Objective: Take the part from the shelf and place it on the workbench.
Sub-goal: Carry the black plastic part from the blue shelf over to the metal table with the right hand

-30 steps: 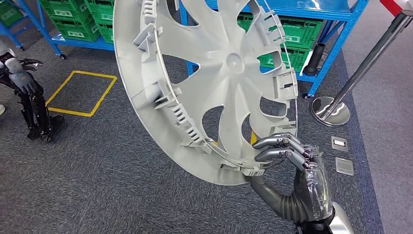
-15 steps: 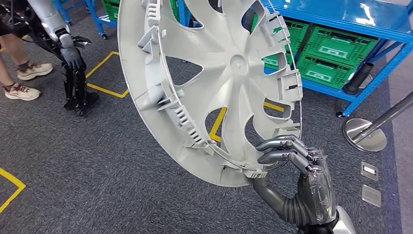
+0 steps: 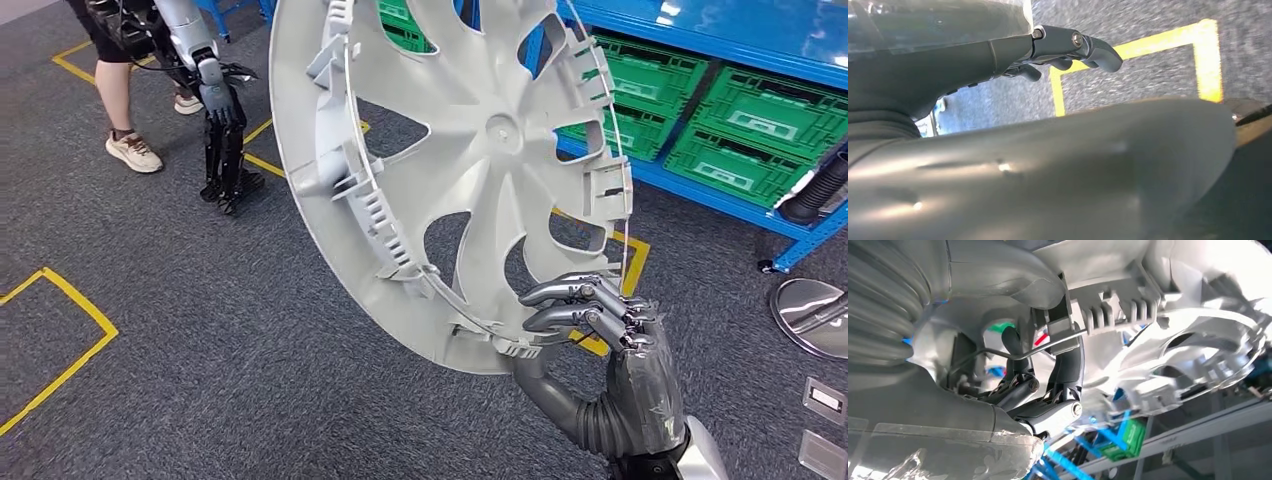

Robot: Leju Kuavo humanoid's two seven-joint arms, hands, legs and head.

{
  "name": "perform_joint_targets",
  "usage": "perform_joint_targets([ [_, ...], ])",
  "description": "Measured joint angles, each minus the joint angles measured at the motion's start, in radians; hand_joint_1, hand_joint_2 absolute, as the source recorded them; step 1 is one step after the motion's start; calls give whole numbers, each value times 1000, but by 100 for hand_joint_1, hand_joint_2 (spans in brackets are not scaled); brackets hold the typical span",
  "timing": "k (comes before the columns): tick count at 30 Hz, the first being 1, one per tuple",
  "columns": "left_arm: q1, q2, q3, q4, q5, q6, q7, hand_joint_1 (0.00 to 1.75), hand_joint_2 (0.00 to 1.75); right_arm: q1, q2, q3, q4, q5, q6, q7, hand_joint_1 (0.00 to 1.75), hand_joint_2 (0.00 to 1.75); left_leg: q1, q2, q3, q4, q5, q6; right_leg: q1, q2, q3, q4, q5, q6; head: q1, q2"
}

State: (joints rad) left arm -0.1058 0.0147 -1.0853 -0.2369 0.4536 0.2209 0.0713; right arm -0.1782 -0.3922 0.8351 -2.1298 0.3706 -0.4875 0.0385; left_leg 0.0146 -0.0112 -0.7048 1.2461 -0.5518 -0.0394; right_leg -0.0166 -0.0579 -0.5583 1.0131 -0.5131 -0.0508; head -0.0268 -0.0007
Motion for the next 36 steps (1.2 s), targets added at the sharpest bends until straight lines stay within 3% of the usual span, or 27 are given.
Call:
perform_joint_targets([
  [2, 0, 1, 0, 0, 0, 0, 0, 0, 175, 0, 0, 0, 0, 1, 0, 0, 175, 175, -4, 34, 70, -126, 55, 6, 2, -20, 2, 1, -3, 5, -4, 0],
  [4, -4, 2, 0, 0, 0, -1, 0, 0, 175, 1, 0, -1, -1, 4, 0, 0, 175, 175, -14, 73, 115, -216, 76, 19, 8, -39, 2, 3, -6, 15, -5, 0],
  [5, -5, 2, 0, 0, 0, -1, 0, 0, 175, 1, 0, -1, -2, 5, 0, 0, 175, 175, -19, 79, 118, -227, 73, 26, 10, -49, 2, 3, -6, 20, -4, 0],
  [7, -2, 2, 0, 0, 0, -1, 0, 0, 175, 1, 0, -1, -2, 6, 0, 0, 175, 175, -19, 60, 115, -234, 79, 41, 9, -66, 3, 2, -9, 30, -2, 0],
  [9, 1, 3, 0, 0, 0, -1, 0, 0, 175, 1, 0, -2, -3, 7, 0, 0, 175, 175, -15, 38, 116, -244, 87, 55, 5, -32, -8, 31, -35, 39, 3, 0],
  [11, -1, 2, 0, 0, 0, -1, 0, 0, 175, 4, 0, -2, -4, 9, 0, 0, 175, 175, -13, 15, 114, -248, 92, 64, 3, 28, -55, 135, -93, 42, 12, 0],
  [13, -4, 1, 0, 0, 0, -2, 0, 0, 175, 8, 0, -2, -4, 12, 1, 0, 175, 175, -14, -11, 112, -247, 94, 68, 3, 50, -111, 248, -132, 43, 20, 0],
  [14, -3, 1, -1, 0, 0, -2, 0, 0, 175, 10, 0, -2, -4, 14, 1, 0, 175, 175, -15, -24, 111, -246, 94, 68, 3, 52, -122, 265, -125, 43, 22, 0],
  [16, -2, 1, -2, 0, -1, -2, 0, 0, 175, 11, 0, -2, -4, 18, 3, 1, 175, 175, -15, -52, 111, -241, 94, 67, 2, 61, -94, 195, -63, 40, 24, 0],
  [18, -4, 1, -3, 0, -1, -2, -1, 0, 175, 11, 0, -2, -5, 21, 5, 5, 175, 175, -14, -77, 104, -230, 92, 61, -3, 106, -42, 76, -7, 36, 27, 0],
  [20, -6, 0, -5, 0, -1, -2, -2, 0, 175, 11, 0, -1, -7, 24, 7, 7, 175, 175, -12, -98, 91, -223, 94, 48, -4, 137, -23, 24, 3, 31, 28, 0],
  [22, -5, 1, -6, 0, -1, -2, -2, 0, 175, 9, 0, -1, -8, 26, 10, 9, 175, 175, -7, -116, 83, -224, 100, 34, -2, 121, -22, 17, 5, 21, 27, 0],
  [23, -4, 2, -7, 0, -1, -2, -2, 0, 175, 8, 0, -1, -8, 27, 11, 9, 175, 175, -8, -109, 79, -221, 97, 28, -3, 110, -20, 12, 8, 15, 26, 0],
  [24, -3, 2, -7, 0, -1, -1, -2, 0, 175, 8, 0, -1, -9, 28, 12, 10, 175, 175, -9, -90, 72, -206, 86, 21, -5, 97, -16, 7, 10, 9, 21, 0],
  [26, -5, 2, -9, 0, -1, -1, -2, 0, 175, 8, 1, -1, -10, 29, 12, 10, 175, 175, -9, -35, 31, -115, 35, 9, -4, 68, -10, 2, 11, 1, 10, 0],
  [28, -8, 1, -11, 0, -1, -1, -2, 0, 175, 8, 1, -1, -10, 30, 12, 11, 175, 175, -1, -10, -22, 4, -13, 0, -2, 39, -8, 2, 8, -3, 3, 0],
  [29, -8, 1, -13, 0, -1, -2, -2, 0, 175, 8, 1, -1, -10, 30, 12, 11, 175, 175, 1, -6, -33, 31, -16, -3, -1, 25, -8, 3, 7, -3, 2, 0],
  [30, -8, 1, -14, 0, -1, -2, -2, 0, 175, 8, 2, 0, -10, 30, 12, 11, 175, 175, 3, -4, -27, 22, -1, -4, -1, 13, -6, 4, 5, -1, 1, 0],
  [31, -7, 1, -16, 0, -1, -2, -1, 0, 175, 8, 2, 0, -10, 30, 12, 11, 175, 175, 3, 3, -1, -25, 28, -3, -2, 1, -4, 4, 3, 1, -1, 0],
  [33, -7, 2, -17, 0, -1, -2, 0, 0, 175, 8, 1, -1, -10, 31, 12, 11, 175, 175, -3, 40, 69, -154, 76, 4, 1, -21, 2, 5, -4, 9, -5, 0],
  [35, -9, 2, -18, 0, -1, -2, 0, 0, 175, 9, 1, -1, -11, 32, 12, 12, 175, 175, -13, 67, 103, -221, 87, 19, 6, -40, 4, 7, -8, 19, -6, 0],
  [36, -9, 2, -18, 0, -1, -2, 0, 0, 175, 9, 1, -1, -11, 32, 12, 13, 175, 175, -17, 63, 103, -223, 85, 27, 8, -49, 5, 6, -8, 25, -5, 0],
])
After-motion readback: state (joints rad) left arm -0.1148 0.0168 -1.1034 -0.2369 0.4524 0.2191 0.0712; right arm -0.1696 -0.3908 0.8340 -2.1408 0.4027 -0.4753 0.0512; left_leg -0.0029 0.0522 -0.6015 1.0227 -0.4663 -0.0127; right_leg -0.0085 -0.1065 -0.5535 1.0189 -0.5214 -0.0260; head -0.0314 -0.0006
